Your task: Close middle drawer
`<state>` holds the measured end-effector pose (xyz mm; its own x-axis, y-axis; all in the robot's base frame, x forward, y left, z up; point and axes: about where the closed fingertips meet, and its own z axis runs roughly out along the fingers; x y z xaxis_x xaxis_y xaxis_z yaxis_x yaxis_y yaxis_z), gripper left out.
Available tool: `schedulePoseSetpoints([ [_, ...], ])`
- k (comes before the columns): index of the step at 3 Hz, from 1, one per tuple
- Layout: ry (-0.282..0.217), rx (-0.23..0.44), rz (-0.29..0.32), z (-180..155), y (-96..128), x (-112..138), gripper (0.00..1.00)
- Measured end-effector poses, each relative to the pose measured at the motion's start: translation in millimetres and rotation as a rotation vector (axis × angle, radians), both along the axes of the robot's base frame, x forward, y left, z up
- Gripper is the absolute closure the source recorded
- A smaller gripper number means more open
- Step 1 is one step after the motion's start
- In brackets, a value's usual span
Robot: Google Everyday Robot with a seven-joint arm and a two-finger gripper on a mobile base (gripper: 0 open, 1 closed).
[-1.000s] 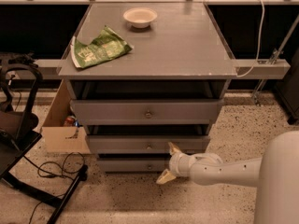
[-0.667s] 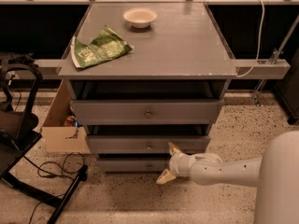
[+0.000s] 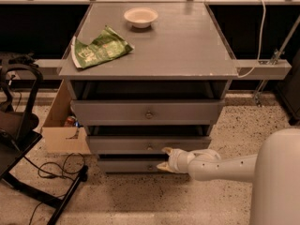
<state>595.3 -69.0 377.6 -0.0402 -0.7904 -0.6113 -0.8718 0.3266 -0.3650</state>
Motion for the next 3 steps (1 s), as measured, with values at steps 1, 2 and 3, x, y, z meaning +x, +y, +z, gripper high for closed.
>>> schedulePoseSetpoints([
  [1,-0.008,-0.022,-0.007,-3.5,3.7,30.9,0.65],
  [2,-0.039,-0.029,-0.035,0.3,3.8,71.7,0.88],
  [3,-0.039,-0.029,-0.035,0.2,3.7,71.4,1.0],
])
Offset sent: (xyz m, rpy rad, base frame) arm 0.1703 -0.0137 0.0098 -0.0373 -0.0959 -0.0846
